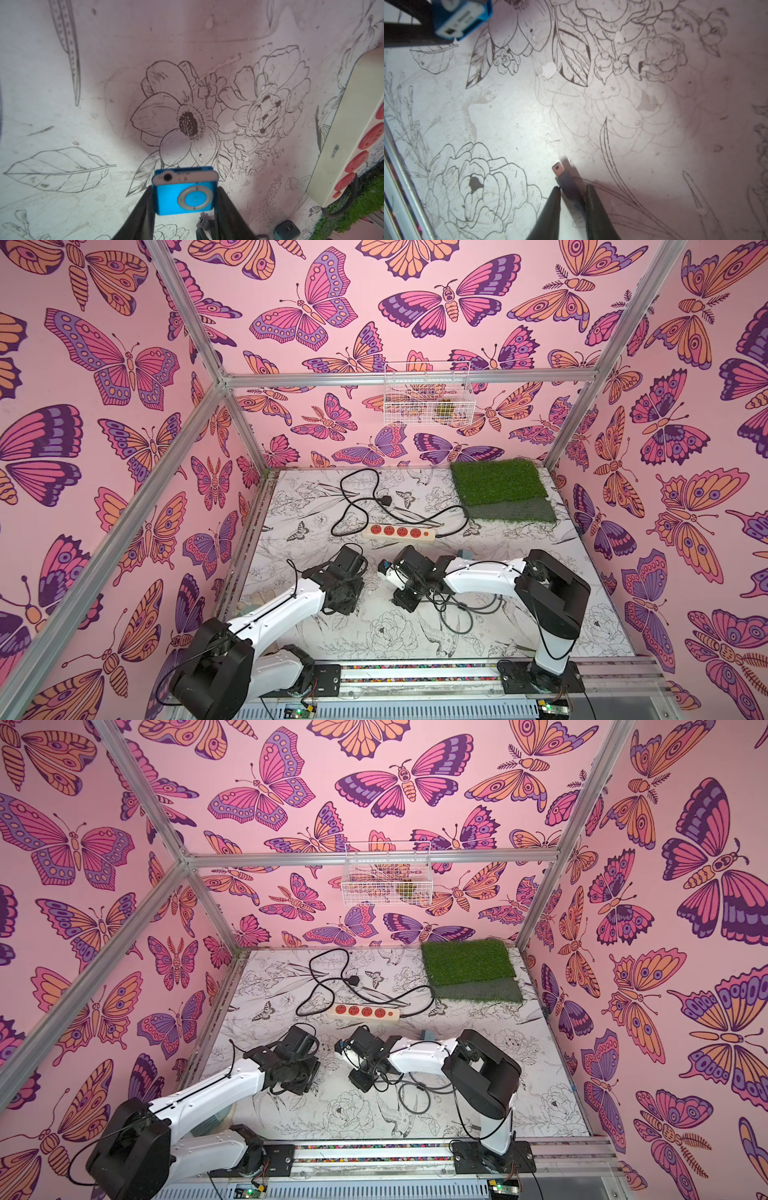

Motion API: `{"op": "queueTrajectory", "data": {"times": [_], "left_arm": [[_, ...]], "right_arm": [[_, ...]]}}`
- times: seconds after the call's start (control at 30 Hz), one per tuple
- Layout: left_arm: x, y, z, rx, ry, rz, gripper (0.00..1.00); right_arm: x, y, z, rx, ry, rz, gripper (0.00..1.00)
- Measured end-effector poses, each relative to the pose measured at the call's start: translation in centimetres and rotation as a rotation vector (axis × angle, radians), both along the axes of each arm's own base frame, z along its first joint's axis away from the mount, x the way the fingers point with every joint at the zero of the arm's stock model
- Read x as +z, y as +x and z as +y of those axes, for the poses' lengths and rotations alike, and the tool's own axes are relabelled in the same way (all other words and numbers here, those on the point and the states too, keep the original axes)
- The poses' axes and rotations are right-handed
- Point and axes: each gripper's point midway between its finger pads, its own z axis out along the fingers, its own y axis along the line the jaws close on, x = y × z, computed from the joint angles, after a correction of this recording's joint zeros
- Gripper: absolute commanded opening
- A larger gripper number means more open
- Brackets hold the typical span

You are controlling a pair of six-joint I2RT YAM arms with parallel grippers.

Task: Charge mp3
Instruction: Pick up the charging cable from the center of the board.

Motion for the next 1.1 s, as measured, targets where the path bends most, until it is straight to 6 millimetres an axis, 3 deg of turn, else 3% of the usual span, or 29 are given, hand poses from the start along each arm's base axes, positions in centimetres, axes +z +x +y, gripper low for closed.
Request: {"op": "queueTrajectory", "data": {"times": [0.73, 1.1], "left_arm": [[-0.3, -0.15, -0.07, -0.003, 0.0, 0.015, 0.0], [-0.13, 0.2, -0.45, -0.015, -0.014, -0.001, 0.0]], "right_arm": [[-0.1, -0.07, -0.19, -0.005, -0.011, 0.012, 0.02], [0.01, 0.05, -0.22, -0.017, -0.015, 0.012, 0.0]]}}
